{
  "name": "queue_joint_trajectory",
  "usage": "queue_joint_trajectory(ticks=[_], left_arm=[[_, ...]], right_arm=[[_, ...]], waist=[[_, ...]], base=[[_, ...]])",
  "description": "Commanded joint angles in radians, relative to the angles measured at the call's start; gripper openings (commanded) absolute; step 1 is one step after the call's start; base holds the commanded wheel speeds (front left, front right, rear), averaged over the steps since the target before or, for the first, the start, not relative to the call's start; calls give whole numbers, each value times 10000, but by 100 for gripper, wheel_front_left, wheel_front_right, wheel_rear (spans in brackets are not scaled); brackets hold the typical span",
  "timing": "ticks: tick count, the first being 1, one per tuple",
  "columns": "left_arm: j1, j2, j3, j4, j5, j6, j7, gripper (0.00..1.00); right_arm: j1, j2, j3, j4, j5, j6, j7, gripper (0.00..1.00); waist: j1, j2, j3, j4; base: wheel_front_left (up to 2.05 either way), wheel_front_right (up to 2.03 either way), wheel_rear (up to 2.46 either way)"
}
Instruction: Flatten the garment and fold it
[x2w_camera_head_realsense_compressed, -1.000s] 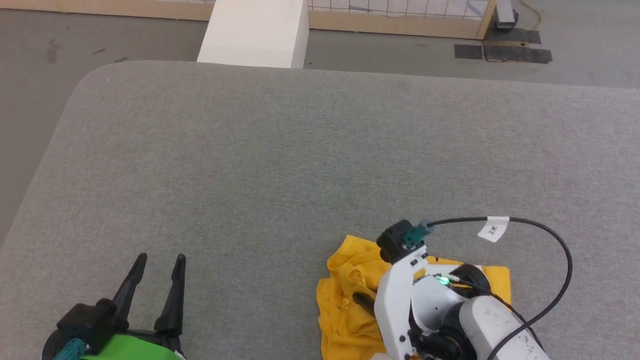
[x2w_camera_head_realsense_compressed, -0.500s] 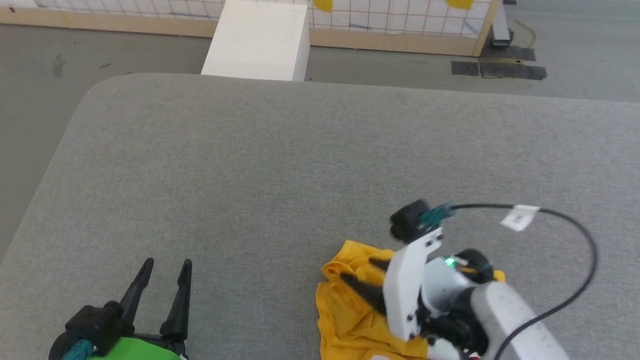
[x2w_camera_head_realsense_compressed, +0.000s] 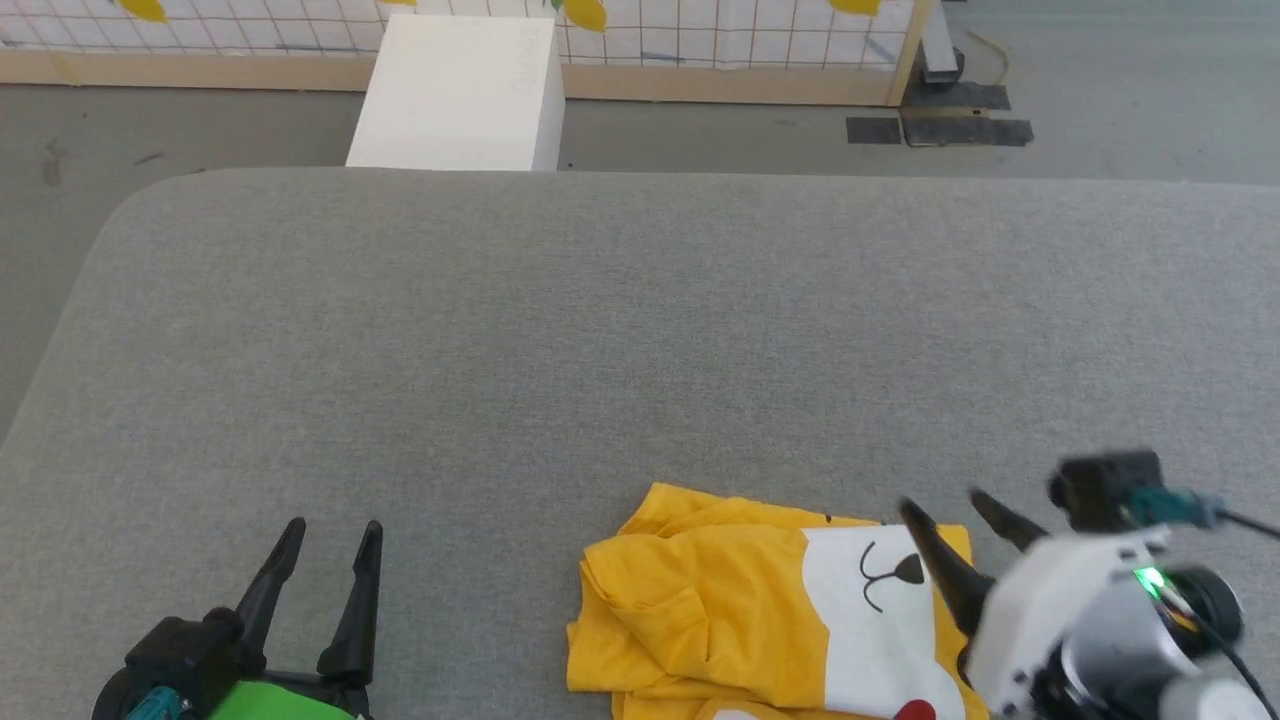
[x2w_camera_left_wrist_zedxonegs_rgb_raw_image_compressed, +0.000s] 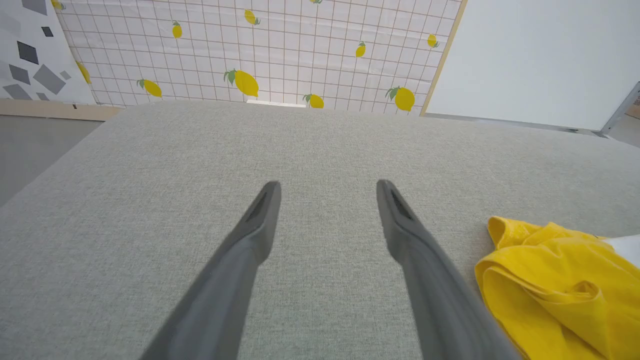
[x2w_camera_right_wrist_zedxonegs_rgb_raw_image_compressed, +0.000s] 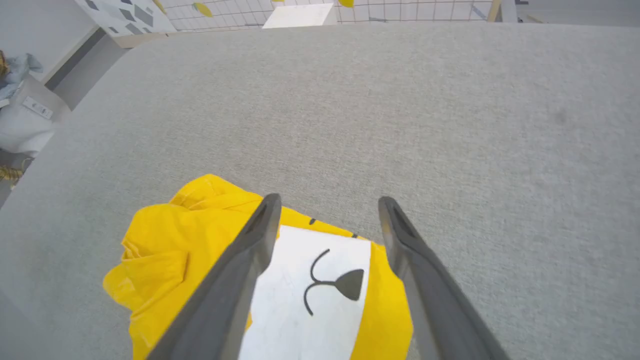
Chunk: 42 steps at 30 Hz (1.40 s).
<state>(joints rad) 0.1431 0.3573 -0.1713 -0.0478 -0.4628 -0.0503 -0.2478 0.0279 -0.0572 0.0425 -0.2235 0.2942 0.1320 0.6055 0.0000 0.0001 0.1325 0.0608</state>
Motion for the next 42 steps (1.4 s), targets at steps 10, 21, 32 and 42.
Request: queue_joint_trajectory(ticks=[10,21,32,42], left_arm=[[93,226,160,-123,-74,76,-20,100],[-184,402,91,-125,-135,-20,82,100],[-293,391,-75,-92,-192,-41,161,100],[-303,229,-233,-238,-123,57,91,100]], right_arm=[[1853,66,-870,-87,206,-13,145,100],[681,69,-727,2162,964,-13,-547,100],[128,69,-675,2902,792,-13,-231,0],[18,70,-498,2033,306,-13,-204,0]], waist=[[0,-1,328,-344],[0,-1,504,-7],[0,-1,452,256],[0,-1,309,-19]], base=[[0,0,0],[0,0,0],[0,0,0],[0,0,0]])
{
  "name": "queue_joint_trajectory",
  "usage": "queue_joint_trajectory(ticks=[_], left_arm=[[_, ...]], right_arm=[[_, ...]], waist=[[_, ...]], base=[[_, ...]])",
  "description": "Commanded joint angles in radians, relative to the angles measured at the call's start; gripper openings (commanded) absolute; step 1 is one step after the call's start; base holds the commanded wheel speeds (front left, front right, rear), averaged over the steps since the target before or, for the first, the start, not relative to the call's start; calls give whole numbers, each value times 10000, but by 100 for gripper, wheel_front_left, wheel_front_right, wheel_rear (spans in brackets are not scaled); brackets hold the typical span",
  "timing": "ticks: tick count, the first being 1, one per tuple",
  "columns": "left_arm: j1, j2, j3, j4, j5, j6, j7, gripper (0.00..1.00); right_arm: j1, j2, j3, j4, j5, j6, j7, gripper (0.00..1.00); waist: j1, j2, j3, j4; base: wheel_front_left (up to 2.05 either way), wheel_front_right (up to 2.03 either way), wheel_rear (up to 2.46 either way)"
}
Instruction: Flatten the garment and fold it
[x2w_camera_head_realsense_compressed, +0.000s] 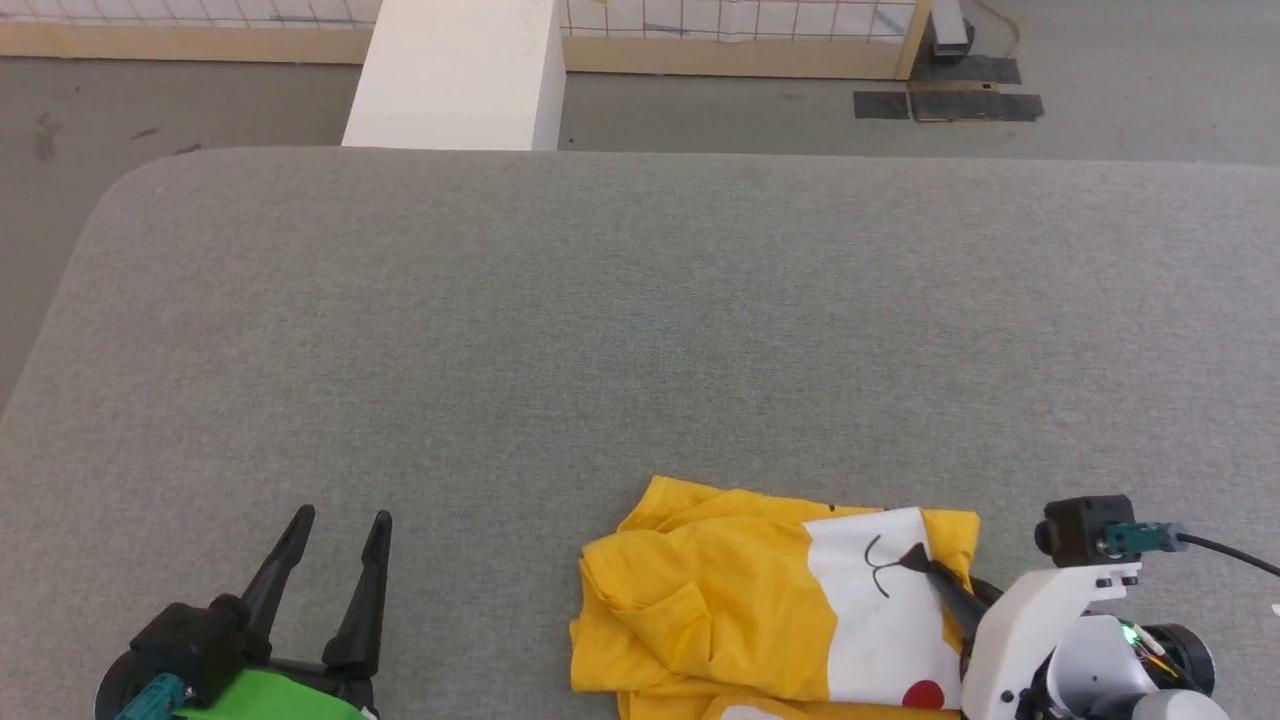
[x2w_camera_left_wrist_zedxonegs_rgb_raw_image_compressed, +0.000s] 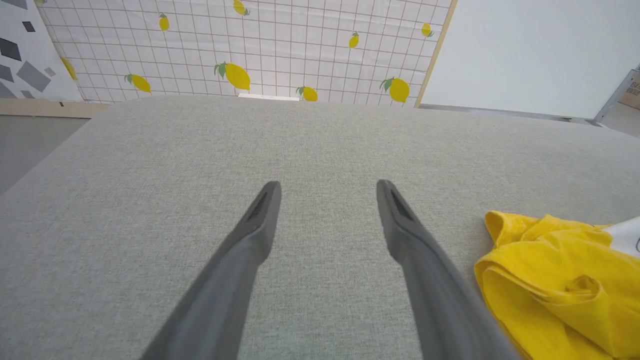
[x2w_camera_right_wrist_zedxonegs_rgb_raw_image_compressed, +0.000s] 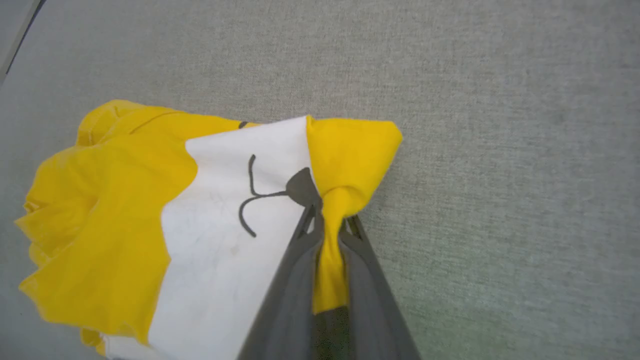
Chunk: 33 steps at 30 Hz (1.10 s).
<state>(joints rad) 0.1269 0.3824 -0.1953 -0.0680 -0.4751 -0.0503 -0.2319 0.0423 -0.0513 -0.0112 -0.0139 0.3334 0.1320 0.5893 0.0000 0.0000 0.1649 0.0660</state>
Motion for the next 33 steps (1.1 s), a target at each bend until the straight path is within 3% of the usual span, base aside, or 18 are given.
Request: queue_joint_trajectory(ticks=[1,5,14,23,33], left_arm=[[-146,-18,-2,-52,12,61,-72,100],[-159,28,-25,-147,64,81,-85,100],[-219,123,-135,-408,182,110,-62,100],[-370,323,-324,-714,346,56,83,100],[-735,550,-613,-1098,516,-89,332,100]], right_arm=[[-172,10,117,-99,-137,-13,-61,0],[-605,-92,546,-189,-749,-13,-122,0],[-1971,-1132,1453,-182,-1363,-13,211,0],[-3298,-2081,1686,139,-1529,-13,591,0],[-4502,-2533,1879,554,-1758,-13,600,0]], waist=[[0,0,-16,-107],[0,0,-35,-355],[0,0,-34,-1060],[0,0,166,-1981],[0,0,527,-2993]], base=[[0,0,0],[0,0,0],[0,0,0],[0,0,0],[0,0,0]])
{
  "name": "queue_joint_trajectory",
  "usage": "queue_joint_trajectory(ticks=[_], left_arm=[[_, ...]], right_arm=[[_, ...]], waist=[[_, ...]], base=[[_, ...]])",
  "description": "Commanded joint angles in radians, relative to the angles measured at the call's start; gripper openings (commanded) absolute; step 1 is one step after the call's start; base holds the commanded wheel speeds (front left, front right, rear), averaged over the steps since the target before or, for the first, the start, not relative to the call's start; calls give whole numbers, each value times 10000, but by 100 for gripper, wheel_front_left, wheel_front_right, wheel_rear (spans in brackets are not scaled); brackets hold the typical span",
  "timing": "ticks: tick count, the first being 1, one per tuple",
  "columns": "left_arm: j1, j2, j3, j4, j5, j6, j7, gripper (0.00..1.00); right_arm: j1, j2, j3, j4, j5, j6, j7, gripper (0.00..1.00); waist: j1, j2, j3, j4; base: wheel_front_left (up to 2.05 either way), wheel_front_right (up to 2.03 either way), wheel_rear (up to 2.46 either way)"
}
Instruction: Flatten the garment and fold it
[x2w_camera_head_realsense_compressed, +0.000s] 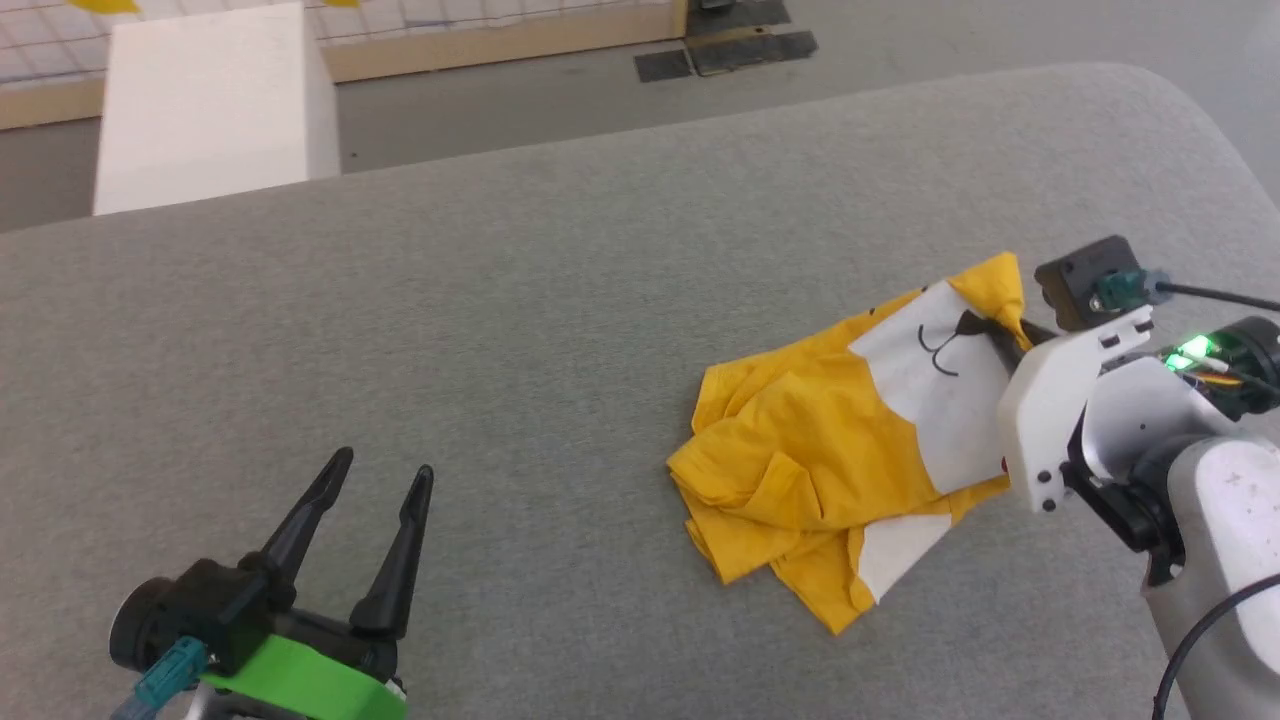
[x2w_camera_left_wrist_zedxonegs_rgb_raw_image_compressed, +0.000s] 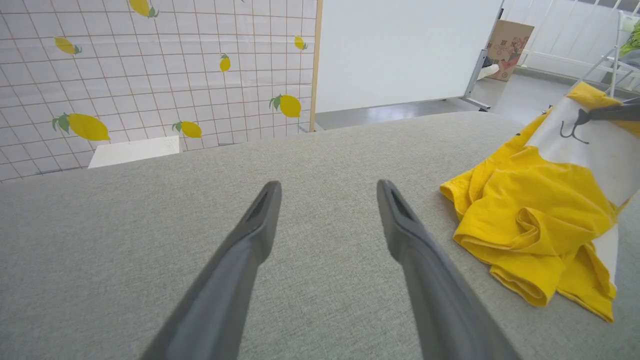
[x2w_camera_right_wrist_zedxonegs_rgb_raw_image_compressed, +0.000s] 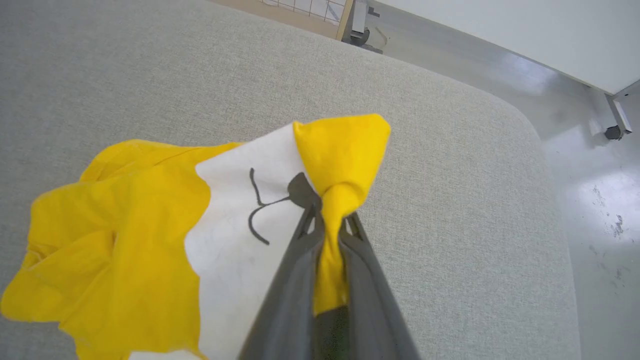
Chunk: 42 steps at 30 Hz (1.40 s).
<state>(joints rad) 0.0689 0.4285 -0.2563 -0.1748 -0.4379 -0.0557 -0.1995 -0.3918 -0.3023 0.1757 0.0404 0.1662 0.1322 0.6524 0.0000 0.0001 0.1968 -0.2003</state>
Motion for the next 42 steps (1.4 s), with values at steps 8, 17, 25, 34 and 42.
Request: queue_joint_trajectory(ticks=[8,17,25,34,42], left_arm=[[-227,419,74,-444,220,-17,166,100],[-352,1041,507,-1211,291,30,343,100],[-508,1828,1103,-2292,413,29,563,100],[-679,2566,1576,-3346,513,-58,837,100],[-621,2930,1831,-3773,495,-86,974,100]], right_arm=[[-948,-305,58,76,-435,-15,-36,0],[-1794,-699,-402,-102,-1127,-15,-304,0],[-2260,-1075,-1206,-385,-1865,-15,-302,0],[-2424,-1542,-2197,-541,-2717,-15,-643,0],[-2256,-1223,-3462,-145,-3344,-15,-1334,0]], waist=[[0,-1,748,-1016],[0,-1,1749,-1460],[0,-1,2918,-1601],[0,-1,4145,-1642],[0,-1,4890,-1552]], base=[[0,0,0],[0,0,0],[0,0,0],[0,0,0],[0,0,0]])
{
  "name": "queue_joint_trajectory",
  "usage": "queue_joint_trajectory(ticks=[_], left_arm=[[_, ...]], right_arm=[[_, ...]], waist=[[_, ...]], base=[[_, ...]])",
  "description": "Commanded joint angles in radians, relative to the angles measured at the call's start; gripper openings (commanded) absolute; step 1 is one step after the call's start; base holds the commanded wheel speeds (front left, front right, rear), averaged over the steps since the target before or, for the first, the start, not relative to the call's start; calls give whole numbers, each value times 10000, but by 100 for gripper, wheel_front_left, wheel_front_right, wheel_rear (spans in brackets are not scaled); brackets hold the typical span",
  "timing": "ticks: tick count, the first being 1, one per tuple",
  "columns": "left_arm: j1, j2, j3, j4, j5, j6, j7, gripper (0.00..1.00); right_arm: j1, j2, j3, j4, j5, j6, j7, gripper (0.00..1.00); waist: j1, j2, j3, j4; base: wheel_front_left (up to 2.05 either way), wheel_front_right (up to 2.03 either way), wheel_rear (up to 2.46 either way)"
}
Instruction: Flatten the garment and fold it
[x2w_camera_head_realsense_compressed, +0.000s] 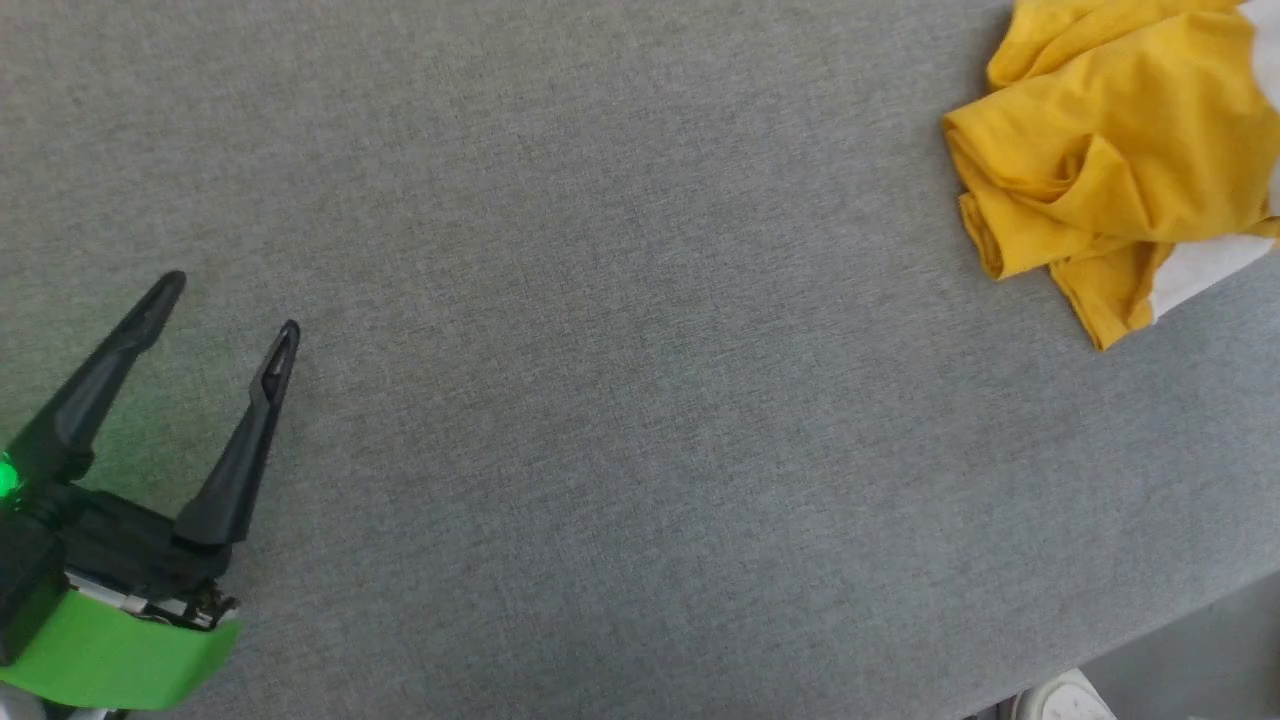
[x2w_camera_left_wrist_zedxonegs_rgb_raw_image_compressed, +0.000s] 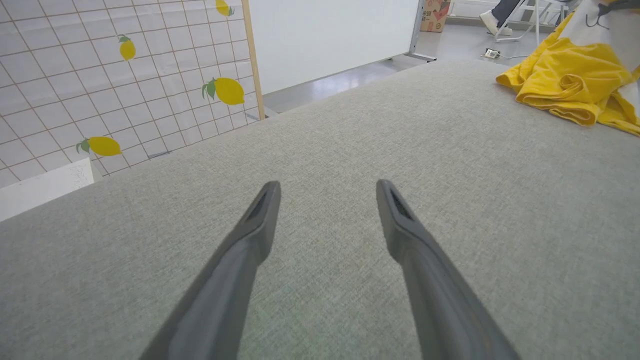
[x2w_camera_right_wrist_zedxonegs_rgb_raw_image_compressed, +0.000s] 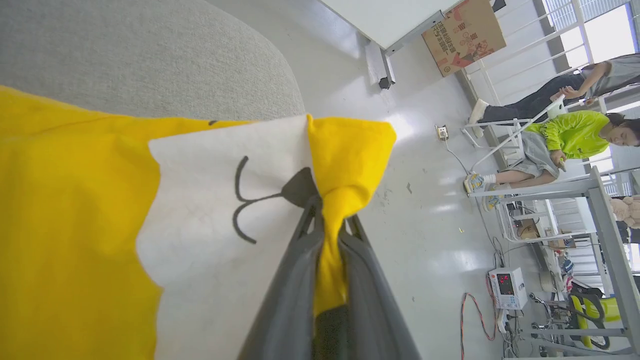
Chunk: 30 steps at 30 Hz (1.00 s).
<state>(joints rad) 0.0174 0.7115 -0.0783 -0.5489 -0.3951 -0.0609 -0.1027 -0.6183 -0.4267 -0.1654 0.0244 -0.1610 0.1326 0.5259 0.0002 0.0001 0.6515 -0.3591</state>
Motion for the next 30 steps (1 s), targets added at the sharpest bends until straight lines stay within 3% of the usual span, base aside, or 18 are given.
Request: queue_joint_trajectory(ticks=[1,12,13,14,15,16,23,30], left_arm=[[-86,155,104,-57,60,-37,15,100],[80,518,402,-452,74,-21,117,100],[85,531,405,-471,79,-19,122,100],[89,538,396,-496,82,-14,129,100],[87,540,388,-508,79,-13,132,100],[80,546,373,-506,74,-17,134,100],[-41,414,216,-280,-15,-8,7,100],[-317,-136,-56,486,-9,207,-496,100]], right_arm=[[20,53,-183,64,-166,-19,-148,0],[-107,461,-1280,380,-1171,-19,-653,0],[-125,513,-1335,426,-1195,-19,-664,28],[-143,569,-1385,476,-1246,-19,-726,48],[-157,622,-1418,528,-1284,-19,-791,92],[-169,692,-1435,623,-1320,-19,-852,100],[-296,864,-1481,1084,-1565,-19,-1226,100],[-134,967,-1471,1225,-1539,-19,-1648,100]], waist=[[-2,-1,419,46],[-2,-1,960,91],[-2,-1,977,90],[-2,-1,991,92],[-2,-1,997,97],[-2,-1,994,103],[-2,-1,706,216],[-2,-1,-8,548]], base=[[0,0,0],[0,0,0],[0,0,0],[0,0,0],[0,0,0],[0,0,0],[0,0,0],[0,0,0]])
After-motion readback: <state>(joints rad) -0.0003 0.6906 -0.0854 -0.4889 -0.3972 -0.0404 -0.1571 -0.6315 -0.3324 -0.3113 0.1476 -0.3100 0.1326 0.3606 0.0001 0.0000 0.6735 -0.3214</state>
